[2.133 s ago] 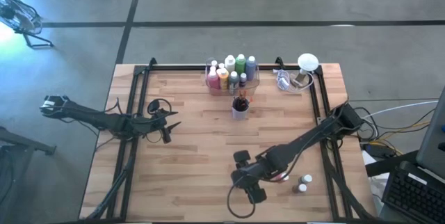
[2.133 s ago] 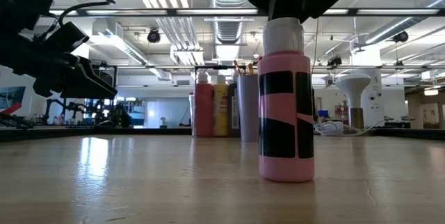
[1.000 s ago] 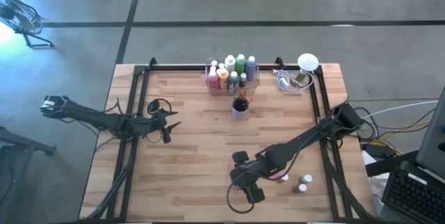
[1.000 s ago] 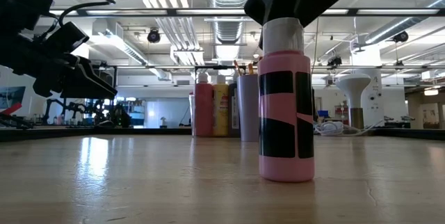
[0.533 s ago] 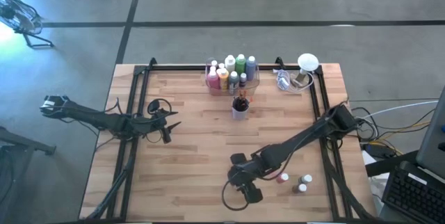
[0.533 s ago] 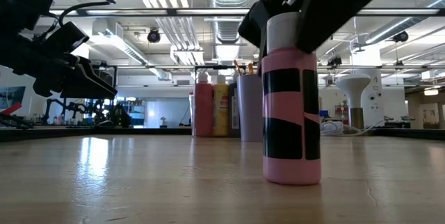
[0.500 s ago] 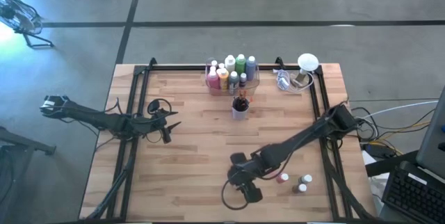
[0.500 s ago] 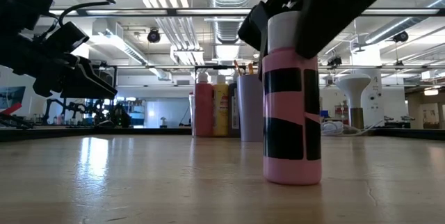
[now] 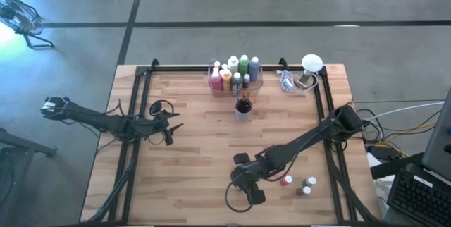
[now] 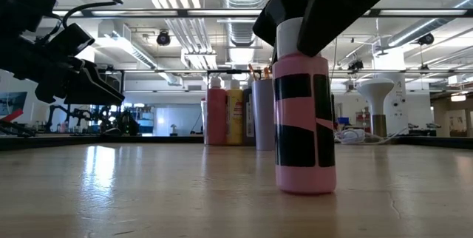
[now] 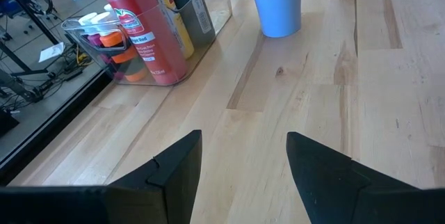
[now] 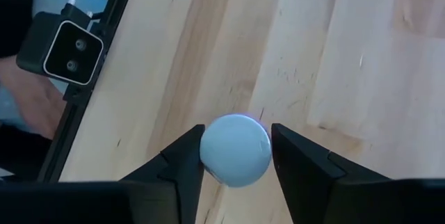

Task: Pick & Place Paint Supplies
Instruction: Put the pink black paint bottle into the transparent bin

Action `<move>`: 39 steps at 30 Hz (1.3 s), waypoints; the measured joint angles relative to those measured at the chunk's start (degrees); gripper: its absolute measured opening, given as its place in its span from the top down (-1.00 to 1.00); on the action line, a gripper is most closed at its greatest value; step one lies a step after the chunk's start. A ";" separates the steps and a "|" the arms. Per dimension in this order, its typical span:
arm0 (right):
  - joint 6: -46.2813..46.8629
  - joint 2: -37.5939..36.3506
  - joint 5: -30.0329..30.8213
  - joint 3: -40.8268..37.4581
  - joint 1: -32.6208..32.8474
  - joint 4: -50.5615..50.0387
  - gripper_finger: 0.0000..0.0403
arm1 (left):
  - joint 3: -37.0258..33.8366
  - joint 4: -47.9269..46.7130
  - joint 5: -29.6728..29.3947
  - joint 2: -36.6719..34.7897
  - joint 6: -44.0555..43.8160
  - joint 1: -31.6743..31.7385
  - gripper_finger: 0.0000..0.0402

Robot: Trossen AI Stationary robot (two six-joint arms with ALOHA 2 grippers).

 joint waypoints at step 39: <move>1.52 -28.60 22.67 -2.56 -18.35 -35.62 0.44 | 0.00 -0.14 -0.03 0.00 0.00 0.00 -0.07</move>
